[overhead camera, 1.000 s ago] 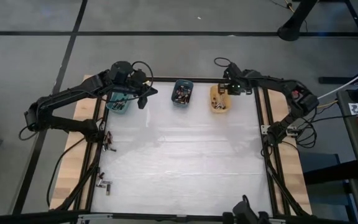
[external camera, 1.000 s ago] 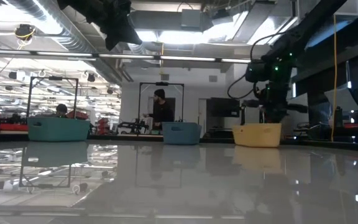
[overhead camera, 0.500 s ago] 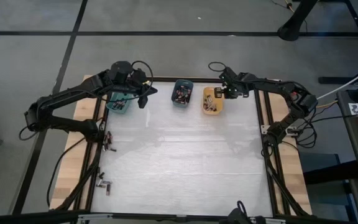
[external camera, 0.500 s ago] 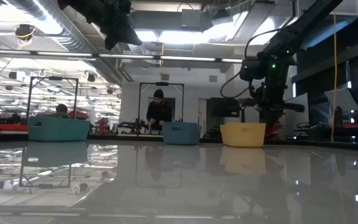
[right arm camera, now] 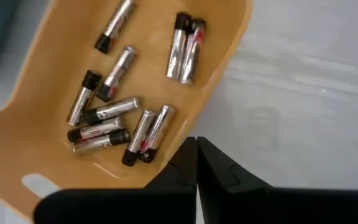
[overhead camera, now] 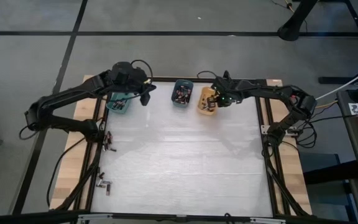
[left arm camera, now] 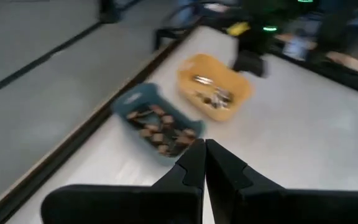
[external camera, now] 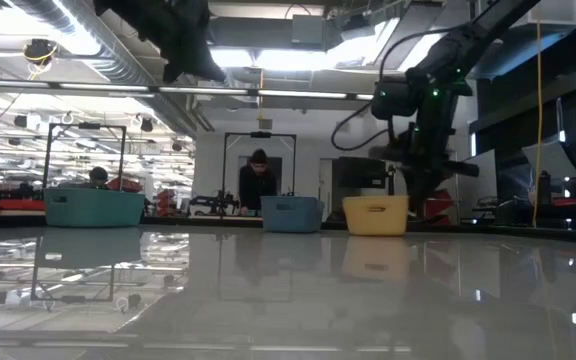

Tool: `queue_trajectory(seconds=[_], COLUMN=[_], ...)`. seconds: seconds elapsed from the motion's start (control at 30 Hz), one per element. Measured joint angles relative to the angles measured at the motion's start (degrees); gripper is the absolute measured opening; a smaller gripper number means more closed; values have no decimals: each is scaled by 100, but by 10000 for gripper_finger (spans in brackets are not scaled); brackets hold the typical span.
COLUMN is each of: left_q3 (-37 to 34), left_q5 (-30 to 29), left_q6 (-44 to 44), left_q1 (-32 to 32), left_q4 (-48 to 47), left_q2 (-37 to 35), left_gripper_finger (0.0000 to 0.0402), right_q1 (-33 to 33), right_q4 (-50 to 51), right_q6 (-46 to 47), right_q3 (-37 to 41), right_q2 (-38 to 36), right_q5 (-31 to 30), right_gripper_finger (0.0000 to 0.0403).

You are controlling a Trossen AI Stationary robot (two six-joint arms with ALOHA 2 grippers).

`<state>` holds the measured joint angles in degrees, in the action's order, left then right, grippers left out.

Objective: Sort batteries
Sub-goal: Adjust the bins

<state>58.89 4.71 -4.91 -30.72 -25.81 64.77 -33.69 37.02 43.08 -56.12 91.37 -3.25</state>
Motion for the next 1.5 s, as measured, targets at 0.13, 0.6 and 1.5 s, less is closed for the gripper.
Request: queue_trajectory(seconds=[0.13, 0.6, 1.5], left_q3=[-260, -335, 794], left_q5=[-133, 518, 824], left_q6=[25, -428, -401], left_q1=[-52, -83, 77], left_q4=[396, 1919, 2119], left_q2=[381, 2763, 4324], left_gripper_finger=[1, 1, 1], right_q1=[31, -401, -584], right_q4=[-240, -1208, -694], right_q6=[19, -421, -1076], right_q3=[0, -2, -678], right_q2=[0, 538, 820], right_q5=[19, 187, 76], right_gripper_finger=[0, 0, 0])
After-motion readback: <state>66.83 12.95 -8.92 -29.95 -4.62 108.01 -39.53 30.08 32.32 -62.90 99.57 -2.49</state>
